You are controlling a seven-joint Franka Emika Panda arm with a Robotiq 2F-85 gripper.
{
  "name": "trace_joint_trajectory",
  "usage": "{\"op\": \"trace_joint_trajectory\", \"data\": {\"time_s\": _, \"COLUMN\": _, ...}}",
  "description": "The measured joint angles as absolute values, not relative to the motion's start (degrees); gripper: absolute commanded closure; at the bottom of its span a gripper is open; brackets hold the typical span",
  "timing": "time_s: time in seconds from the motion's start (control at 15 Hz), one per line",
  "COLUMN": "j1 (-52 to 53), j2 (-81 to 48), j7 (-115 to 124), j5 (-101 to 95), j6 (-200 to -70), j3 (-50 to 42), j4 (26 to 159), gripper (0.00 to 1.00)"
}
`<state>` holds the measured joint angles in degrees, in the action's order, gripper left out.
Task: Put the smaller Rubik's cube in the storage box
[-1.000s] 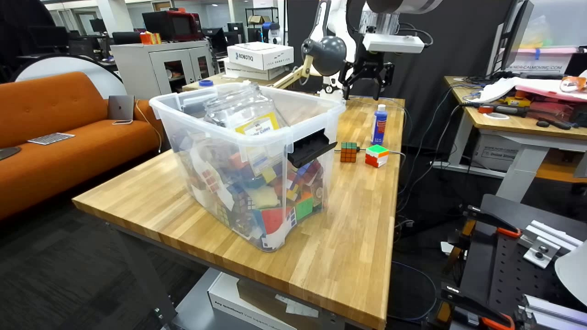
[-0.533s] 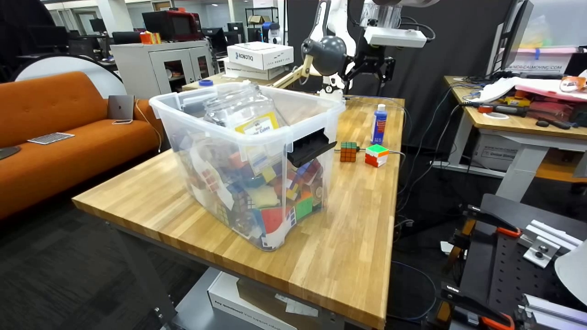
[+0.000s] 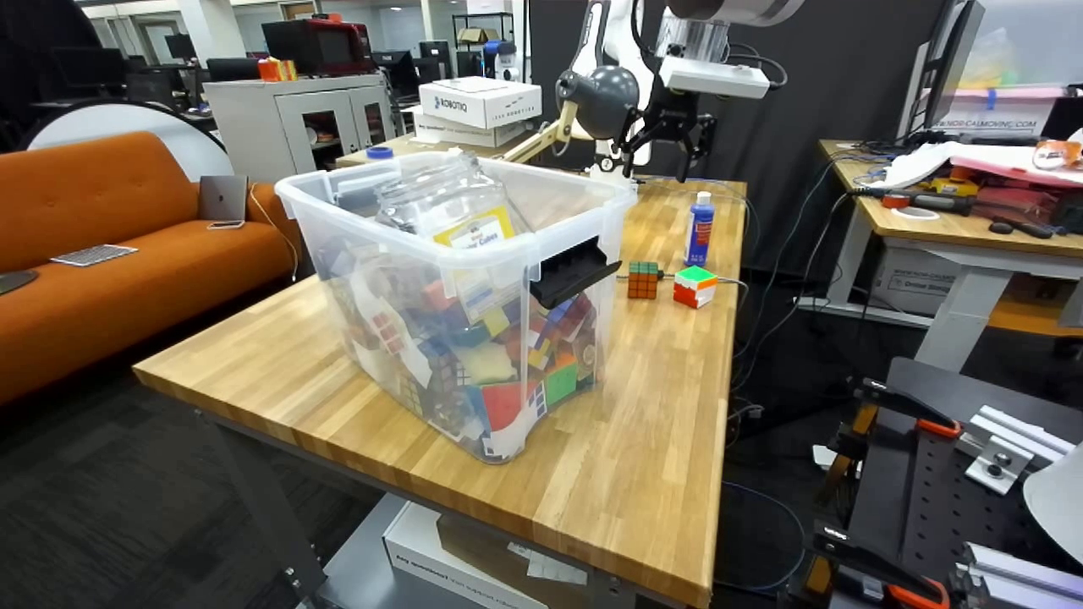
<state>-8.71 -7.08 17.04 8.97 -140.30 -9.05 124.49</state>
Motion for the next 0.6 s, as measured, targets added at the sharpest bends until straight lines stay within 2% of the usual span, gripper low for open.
{"op": "trace_joint_trajectory", "data": {"time_s": 0.6, "j1": -9.76, "j2": -28.81, "j7": 24.2, "j5": 10.48, "j6": -140.45, "j3": -11.57, "j4": 106.74, "gripper": 0.0}}
